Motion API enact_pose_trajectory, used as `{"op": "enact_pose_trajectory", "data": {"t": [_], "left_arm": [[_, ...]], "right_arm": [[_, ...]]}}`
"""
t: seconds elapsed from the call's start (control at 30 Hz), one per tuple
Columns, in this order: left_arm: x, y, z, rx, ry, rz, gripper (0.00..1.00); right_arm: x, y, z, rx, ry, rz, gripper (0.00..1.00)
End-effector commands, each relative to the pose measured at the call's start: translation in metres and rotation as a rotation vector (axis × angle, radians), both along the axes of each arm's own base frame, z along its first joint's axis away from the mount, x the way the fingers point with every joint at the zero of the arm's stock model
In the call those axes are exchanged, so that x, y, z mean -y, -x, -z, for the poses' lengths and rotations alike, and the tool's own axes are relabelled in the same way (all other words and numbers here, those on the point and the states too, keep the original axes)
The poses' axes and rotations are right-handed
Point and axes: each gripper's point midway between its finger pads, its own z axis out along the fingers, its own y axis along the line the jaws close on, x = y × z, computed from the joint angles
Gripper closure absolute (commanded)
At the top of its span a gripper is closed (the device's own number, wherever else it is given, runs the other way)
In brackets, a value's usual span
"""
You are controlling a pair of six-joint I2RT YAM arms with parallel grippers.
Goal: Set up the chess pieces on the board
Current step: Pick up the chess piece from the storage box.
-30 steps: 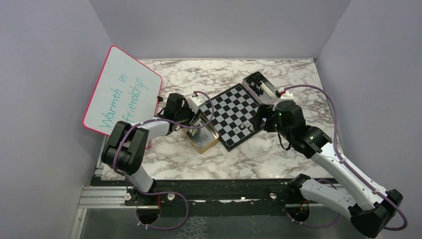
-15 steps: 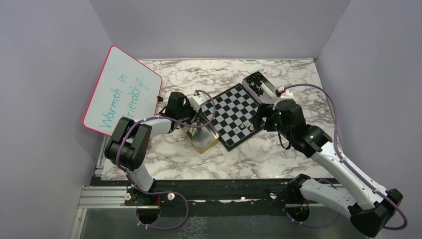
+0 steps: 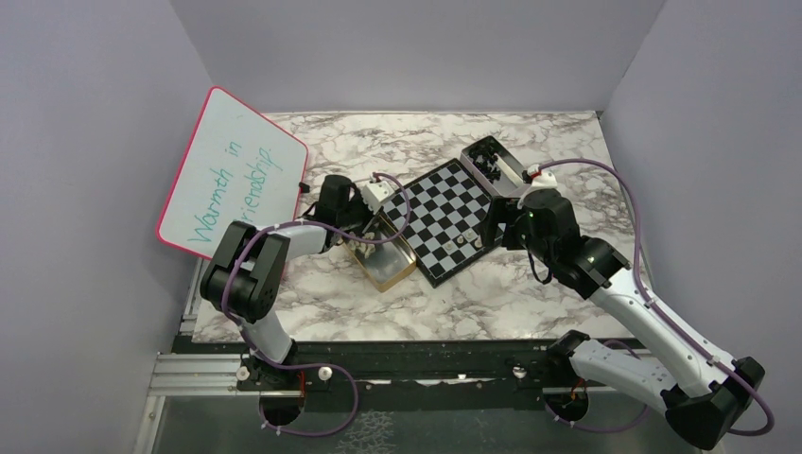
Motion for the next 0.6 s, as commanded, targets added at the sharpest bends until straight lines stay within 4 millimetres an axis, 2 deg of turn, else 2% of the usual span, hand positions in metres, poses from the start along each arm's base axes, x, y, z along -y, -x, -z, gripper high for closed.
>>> {"op": "enact_pose_trajectory", "data": {"t": [0.0,0.27,0.4,0.5,0.57], "left_arm": [[0.0104,-0.0095,-0.0130,0.062,0.014,0.051,0.80],[0.0152,-0.0048,-0.0092,0.054,0.013,0.081,0.81],[0.0155,-0.0041,-0.0100,0.058,0.006,0.084,0.94],[0.0150,-0.0035,-0.0123,0.049,0.007,0.078,0.99],[0.0128,-0.0031,-0.0141,0.039,-0.002,0.065,1.00]], "right_arm": [[0.0031,-0.0023,-0.0089,0.022,0.003,0.016,0.16],[0.0027,-0.0015,-0.0085,0.020,0.000,0.013,0.16],[0.0030,-0.0005,-0.0048,0.012,0.007,0.010,0.15],[0.0038,0.0004,-0.0060,0.012,0.009,0.009,0.16],[0.0050,0.0015,-0.0064,0.013,0.011,0.010,0.15]]}}
